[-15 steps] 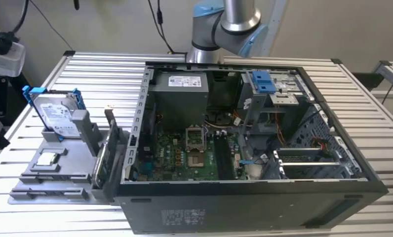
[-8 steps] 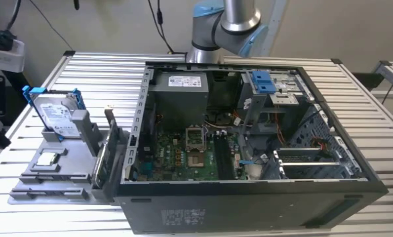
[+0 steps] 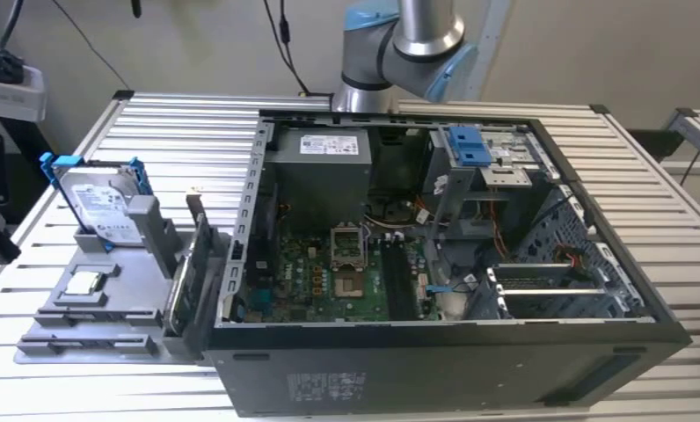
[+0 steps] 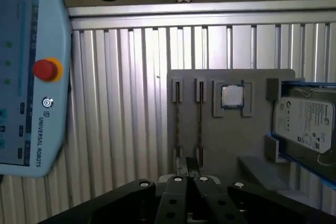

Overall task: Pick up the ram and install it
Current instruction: 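Pick up the ram and move it above insertion slot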

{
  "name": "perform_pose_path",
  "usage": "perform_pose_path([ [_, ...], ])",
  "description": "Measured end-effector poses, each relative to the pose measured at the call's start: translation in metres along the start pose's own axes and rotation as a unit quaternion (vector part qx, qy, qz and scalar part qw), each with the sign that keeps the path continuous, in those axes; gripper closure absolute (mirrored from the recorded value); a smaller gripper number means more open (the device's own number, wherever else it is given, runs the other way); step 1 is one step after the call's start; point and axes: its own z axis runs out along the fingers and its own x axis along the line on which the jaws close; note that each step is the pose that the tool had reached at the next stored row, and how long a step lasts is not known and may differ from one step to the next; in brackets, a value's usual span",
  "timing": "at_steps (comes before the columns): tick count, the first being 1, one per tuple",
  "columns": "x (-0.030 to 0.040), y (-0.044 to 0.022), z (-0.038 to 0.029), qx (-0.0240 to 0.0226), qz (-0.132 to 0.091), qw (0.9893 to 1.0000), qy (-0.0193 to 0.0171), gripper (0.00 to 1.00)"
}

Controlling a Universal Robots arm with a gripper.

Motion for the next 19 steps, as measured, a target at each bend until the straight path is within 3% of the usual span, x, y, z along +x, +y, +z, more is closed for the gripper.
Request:
perform_pose_path([
  [11,0.0000,-0.0001,0.0000,0.0003,-0.004,1.0000,-0.0004,0.88],
  [13,0.0000,0.0000,0.0000,0.0002,-0.004,1.0000,-0.0004,0.82],
  [16,0.0000,0.0000,0.0000,0.0002,-0.004,1.0000,-0.0005,0.64],
  [19,0.0000,0.0000,0.0000,0.0002,-0.004,1.0000,-0.0005,0.58],
])
